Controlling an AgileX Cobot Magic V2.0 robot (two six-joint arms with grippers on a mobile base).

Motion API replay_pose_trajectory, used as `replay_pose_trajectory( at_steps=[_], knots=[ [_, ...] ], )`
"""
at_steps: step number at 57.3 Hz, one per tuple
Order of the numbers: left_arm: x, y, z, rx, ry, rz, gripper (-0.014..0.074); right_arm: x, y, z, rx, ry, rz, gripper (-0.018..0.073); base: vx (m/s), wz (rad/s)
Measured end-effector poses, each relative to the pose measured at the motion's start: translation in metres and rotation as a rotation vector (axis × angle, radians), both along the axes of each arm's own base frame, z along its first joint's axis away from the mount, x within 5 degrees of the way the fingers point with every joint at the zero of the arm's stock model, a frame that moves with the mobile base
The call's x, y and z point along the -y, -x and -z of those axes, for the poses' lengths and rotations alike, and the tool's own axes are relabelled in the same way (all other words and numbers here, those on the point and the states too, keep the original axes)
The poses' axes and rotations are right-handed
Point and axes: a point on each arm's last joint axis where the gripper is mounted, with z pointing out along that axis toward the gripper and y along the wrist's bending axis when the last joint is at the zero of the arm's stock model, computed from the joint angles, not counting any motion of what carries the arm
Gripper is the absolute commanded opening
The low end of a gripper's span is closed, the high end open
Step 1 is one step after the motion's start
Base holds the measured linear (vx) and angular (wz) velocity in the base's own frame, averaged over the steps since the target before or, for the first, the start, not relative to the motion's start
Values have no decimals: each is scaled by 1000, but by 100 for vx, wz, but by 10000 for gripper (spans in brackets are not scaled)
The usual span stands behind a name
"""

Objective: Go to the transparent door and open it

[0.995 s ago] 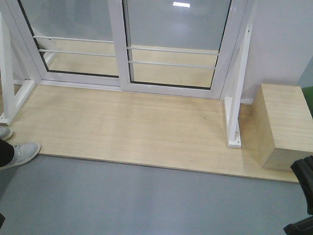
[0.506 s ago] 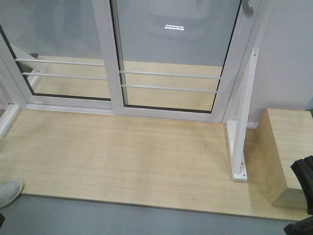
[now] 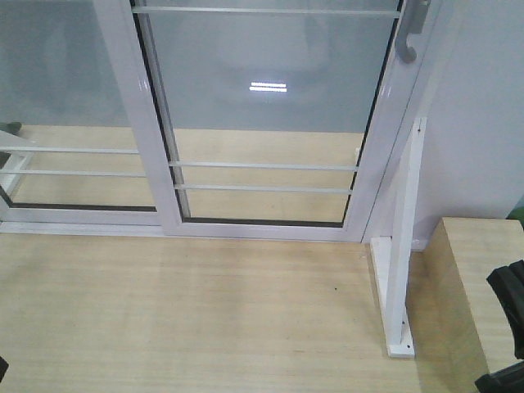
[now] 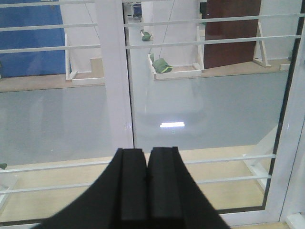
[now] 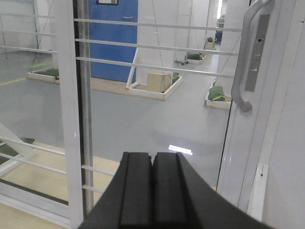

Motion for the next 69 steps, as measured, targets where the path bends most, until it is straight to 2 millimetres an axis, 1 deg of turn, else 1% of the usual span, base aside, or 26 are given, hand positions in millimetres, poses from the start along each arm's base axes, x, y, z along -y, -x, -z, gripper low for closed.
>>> replay_pose_trajectory(
  at_steps=[36,56,69],
  knots=[
    [0,0,0,0,0,0,3,0,0,0,0,0,0,-6,32,1],
    [0,0,0,2,0,0,3,0,0,0,1,0,0,-6,18,-7],
    [1,-1,-1,11,1,14,3,0,-2,2,-24,8,11,-6,0,-5]
  ],
)
